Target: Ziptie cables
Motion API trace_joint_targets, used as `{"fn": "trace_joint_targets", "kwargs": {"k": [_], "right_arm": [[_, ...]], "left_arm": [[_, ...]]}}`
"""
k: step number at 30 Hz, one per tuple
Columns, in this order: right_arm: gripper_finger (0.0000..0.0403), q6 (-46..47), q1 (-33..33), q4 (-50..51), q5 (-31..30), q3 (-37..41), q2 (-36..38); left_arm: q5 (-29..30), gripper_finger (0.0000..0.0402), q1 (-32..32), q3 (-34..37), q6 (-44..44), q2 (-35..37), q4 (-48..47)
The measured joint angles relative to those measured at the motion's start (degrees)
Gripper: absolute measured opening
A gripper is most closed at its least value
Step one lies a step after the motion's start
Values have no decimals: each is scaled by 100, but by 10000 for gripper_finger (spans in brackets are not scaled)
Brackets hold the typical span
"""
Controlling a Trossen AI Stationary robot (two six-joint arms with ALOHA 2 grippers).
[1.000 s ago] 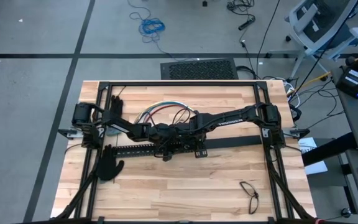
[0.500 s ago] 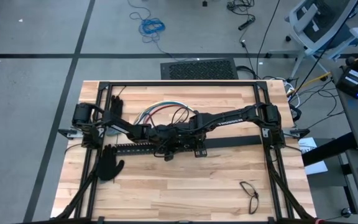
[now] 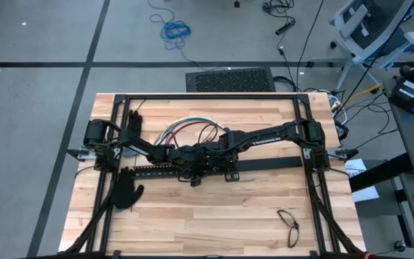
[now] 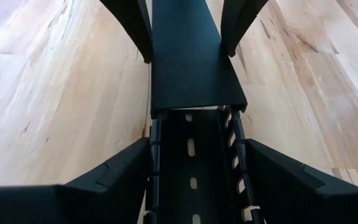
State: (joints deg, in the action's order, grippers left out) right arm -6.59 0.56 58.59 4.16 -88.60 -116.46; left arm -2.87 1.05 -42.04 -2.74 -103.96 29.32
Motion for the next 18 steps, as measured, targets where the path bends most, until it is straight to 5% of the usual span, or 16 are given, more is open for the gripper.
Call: {"fn": "trace_joint_targets", "kwargs": {"k": [18], "right_arm": [[213,-30,-62,-250,38,0,7]], "left_arm": [[33,228,63,-11,-148,-166,260]]}}
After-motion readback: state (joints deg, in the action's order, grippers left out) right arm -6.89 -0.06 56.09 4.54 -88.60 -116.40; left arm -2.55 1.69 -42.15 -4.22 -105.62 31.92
